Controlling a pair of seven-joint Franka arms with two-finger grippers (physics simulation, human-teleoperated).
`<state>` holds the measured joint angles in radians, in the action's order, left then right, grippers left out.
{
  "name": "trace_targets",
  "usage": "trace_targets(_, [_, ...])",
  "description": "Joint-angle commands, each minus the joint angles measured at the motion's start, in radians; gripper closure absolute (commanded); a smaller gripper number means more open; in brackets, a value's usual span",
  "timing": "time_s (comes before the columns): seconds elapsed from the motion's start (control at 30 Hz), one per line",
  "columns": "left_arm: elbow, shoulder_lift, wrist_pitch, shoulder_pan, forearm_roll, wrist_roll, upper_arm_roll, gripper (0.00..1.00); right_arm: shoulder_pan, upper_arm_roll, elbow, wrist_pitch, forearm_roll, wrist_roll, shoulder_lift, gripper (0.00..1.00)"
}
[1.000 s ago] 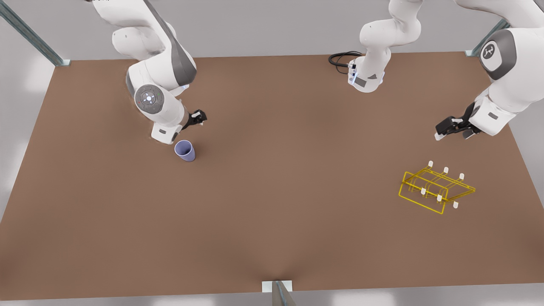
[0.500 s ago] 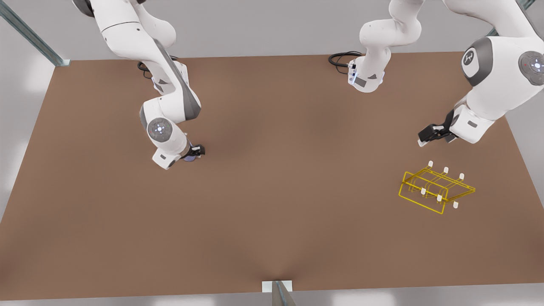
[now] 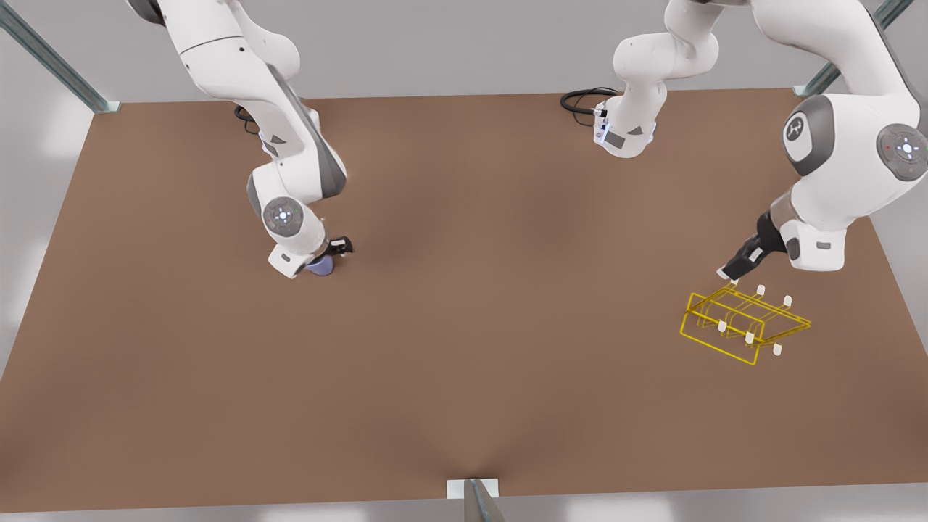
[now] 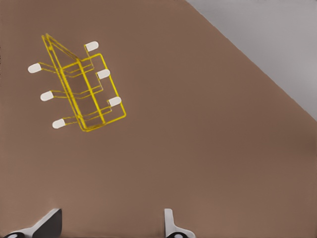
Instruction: Place the cup on the cup holder
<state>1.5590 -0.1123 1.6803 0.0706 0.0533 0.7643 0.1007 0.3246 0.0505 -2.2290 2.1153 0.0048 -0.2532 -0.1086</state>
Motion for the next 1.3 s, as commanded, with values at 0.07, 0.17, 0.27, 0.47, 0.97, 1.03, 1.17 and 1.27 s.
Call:
trace_targets(0.07, [-0.001,-0.004,0.015,-0.005,-0.003,0.578,0.001,0.0,0.005,-0.008,-0.021,-0.005,0.001,0.058,0.001,0.0])
trace_targets(0.17, [-0.001,-0.006,0.015,-0.005,-0.006,0.573,0.001,0.0,0.007,-0.008,-0.046,0.0,0.001,0.058,0.001,0.0])
trace_targets(0.27, [-0.001,-0.013,0.015,-0.005,-0.006,0.57,0.001,0.0,0.005,-0.005,-0.051,0.003,0.018,0.058,0.001,0.0])
trace_targets(0.47, [-0.001,-0.014,0.015,-0.005,-0.003,0.566,0.001,0.0,0.008,0.014,-0.072,0.034,0.072,0.052,-0.014,0.0])
trace_targets(0.97, [-0.037,-0.064,0.021,-0.006,0.02,0.718,0.001,0.0,0.008,0.014,-0.113,0.127,0.072,0.057,-0.106,0.0])
trace_targets(1.03, [-0.037,-0.064,0.021,-0.006,0.02,0.718,0.001,0.0,0.011,0.012,-0.112,0.152,0.072,0.057,-0.123,0.0])
trace_targets(1.17, [-0.037,-0.066,0.021,-0.006,0.02,0.718,0.001,0.0,0.028,0.012,-0.104,0.138,0.07,0.06,-0.118,0.76])
trace_targets(1.27, [-0.066,-0.087,0.021,-0.006,0.016,0.716,0.001,0.0,0.025,0.005,-0.104,0.133,0.069,0.095,-0.115,0.79])
